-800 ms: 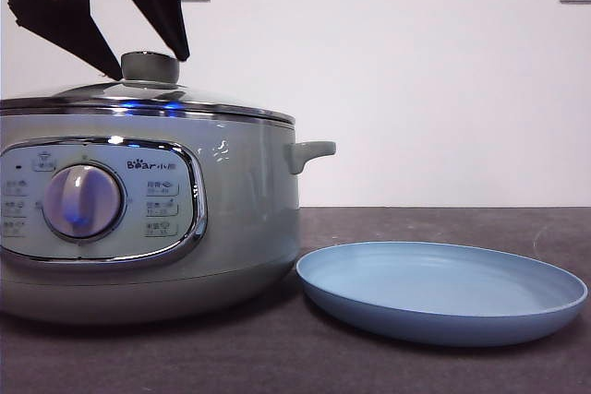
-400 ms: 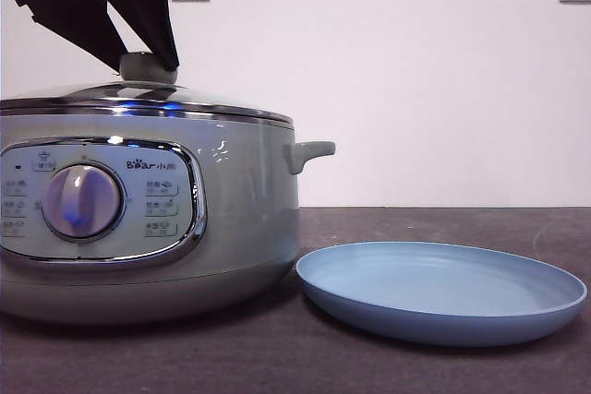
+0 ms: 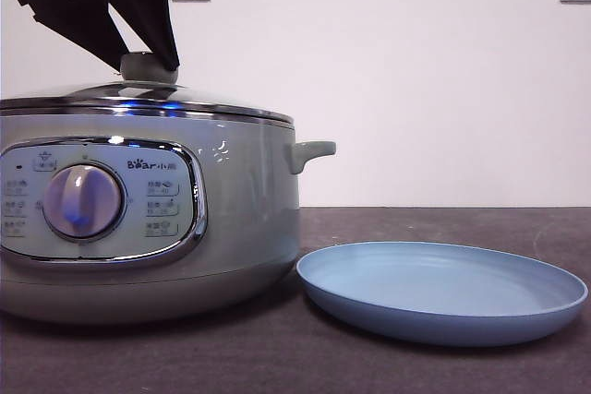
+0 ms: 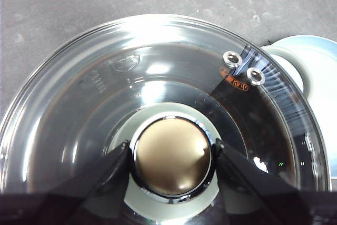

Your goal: Take the potato out from the steamer,put the potato on the plate,close the lid

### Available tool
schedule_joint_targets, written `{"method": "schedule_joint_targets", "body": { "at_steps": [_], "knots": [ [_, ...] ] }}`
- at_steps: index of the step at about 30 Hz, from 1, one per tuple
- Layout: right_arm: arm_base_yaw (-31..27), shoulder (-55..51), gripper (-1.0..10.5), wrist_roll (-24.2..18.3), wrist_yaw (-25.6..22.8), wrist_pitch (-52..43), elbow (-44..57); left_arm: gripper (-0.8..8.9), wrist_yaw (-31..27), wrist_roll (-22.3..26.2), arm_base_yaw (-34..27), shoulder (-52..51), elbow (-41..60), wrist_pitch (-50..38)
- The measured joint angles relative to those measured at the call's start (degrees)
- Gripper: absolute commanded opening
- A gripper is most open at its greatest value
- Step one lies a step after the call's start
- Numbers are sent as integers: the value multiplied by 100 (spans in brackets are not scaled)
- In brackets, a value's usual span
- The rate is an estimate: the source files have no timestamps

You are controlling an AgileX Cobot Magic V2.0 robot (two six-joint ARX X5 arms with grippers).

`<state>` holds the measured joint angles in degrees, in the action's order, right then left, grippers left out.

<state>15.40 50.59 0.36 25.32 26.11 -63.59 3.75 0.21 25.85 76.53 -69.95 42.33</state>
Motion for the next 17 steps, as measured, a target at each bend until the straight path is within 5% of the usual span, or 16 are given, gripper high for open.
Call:
{"method": "schedule_joint_targets", "body": {
  "at_steps": [9,17],
  "knots": [
    [37,0,437,2,0,0,-4,-9,-72,68,-22,-520,-1027,127],
    [614,221,437,-107,-2,85,-417,-9,-66,70,-20,-1663,-1287,28]
  ]
}}
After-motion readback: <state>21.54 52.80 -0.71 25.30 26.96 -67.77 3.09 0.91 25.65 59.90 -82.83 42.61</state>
